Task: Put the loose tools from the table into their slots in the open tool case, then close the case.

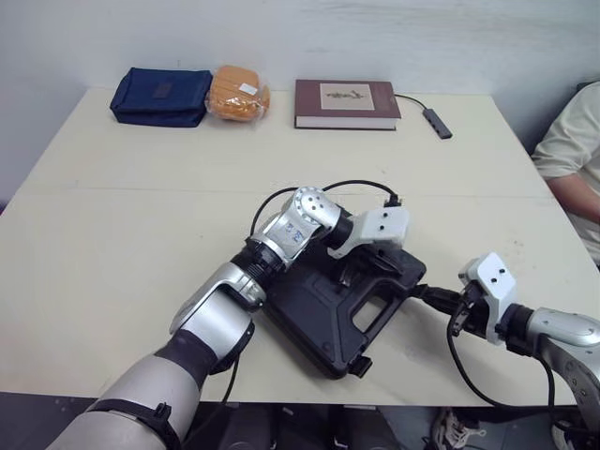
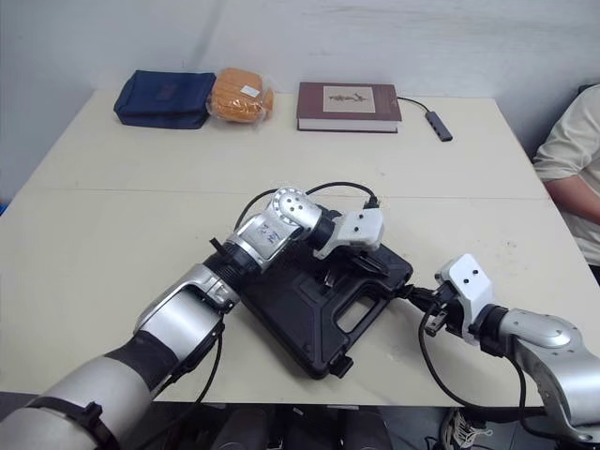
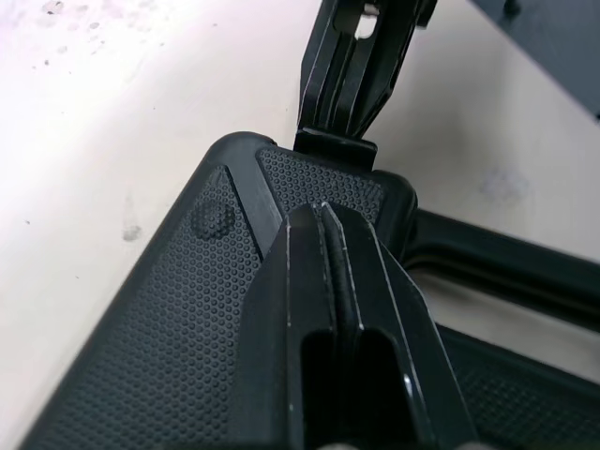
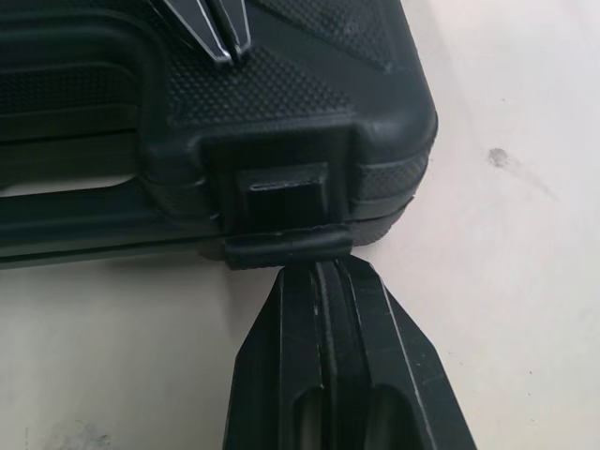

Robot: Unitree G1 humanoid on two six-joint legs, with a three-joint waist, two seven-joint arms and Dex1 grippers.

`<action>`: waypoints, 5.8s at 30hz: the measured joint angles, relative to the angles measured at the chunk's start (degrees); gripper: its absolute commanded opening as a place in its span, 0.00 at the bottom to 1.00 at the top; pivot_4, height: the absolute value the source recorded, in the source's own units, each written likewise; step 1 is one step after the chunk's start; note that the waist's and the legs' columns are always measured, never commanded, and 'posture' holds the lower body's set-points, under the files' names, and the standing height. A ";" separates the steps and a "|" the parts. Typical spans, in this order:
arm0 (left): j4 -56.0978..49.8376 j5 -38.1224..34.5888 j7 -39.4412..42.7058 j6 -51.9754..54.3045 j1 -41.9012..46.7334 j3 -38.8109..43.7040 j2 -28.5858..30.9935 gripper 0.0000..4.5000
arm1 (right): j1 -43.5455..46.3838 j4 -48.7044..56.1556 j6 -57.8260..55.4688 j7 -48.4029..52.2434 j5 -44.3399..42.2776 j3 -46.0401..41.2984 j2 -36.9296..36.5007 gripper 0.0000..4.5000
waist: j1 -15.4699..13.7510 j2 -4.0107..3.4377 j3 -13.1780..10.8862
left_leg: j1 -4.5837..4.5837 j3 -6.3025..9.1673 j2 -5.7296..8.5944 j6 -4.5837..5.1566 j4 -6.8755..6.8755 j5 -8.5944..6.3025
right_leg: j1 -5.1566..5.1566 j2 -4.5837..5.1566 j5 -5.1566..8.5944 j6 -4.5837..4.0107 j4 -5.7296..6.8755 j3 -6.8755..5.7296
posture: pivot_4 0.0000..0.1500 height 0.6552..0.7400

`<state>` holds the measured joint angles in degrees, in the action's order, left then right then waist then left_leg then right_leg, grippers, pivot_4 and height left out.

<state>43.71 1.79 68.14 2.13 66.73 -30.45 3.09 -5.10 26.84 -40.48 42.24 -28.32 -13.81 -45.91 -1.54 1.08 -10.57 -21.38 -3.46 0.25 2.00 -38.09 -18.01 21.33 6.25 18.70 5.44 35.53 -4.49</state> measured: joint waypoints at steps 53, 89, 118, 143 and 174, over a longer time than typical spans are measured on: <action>-0.02 4.22 -4.39 -4.82 -2.27 0.25 -0.07 0.00 | 11.92 0.86 -16.09 0.52 -5.34 2.34 -1.00 0.00 | 1.94 0.46 0.38 | 0.23 0.34 -0.09 0.34 0.07 -0.38 | -0.28 0.10 0.02 -0.05 -0.13 -0.14 | 1.00 1.00; -3.42 3.12 -1.32 0.38 -3.13 4.92 -0.05 0.00 | 8.90 -0.33 -8.19 5.55 -3.61 3.26 -6.35 0.00 | 0.40 -0.16 0.00 | -0.59 0.52 0.06 0.07 -0.05 0.08 | 0.19 0.13 -0.07 0.10 -0.29 -0.60 | 1.00 1.00; -51.09 -16.02 17.65 22.74 -23.03 2.03 26.65 0.00 | -8.74 20.00 -8.61 10.37 -12.90 3.60 -9.51 0.00 | -0.11 -0.33 -0.06 | -0.76 1.06 0.16 0.05 -0.17 0.15 | -0.05 0.16 -0.07 0.09 -0.52 -0.85 | 1.00 1.00; -50.21 -6.36 13.70 4.29 -22.03 -7.10 25.06 0.00 | -2.24 17.27 -7.44 7.99 -10.85 14.31 -5.12 0.00 | 0.05 -1.07 0.76 | 0.48 1.58 0.07 0.51 0.04 -0.35 | -1.77 0.25 -0.20 0.06 -1.52 -1.34 | 1.00 1.00; -61.17 -41.17 6.76 51.89 -44.21 44.52 51.15 0.99 | -17.76 8.26 -8.16 30.45 -20.65 -39.00 -16.43 1.00 | -0.05 -1.57 -0.56 | -0.57 1.63 0.10 0.18 0.13 0.02 | -0.82 0.26 -0.34 0.08 -1.59 -1.50 | 1.00 1.00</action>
<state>-17.46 -39.38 74.90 54.02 22.52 14.08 54.23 -22.87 35.10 -48.63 72.69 -48.97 -52.81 -62.35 -1.59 -0.48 -11.12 -21.95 -1.82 0.35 2.18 -37.96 -17.99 20.50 6.51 18.36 5.52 33.93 -5.99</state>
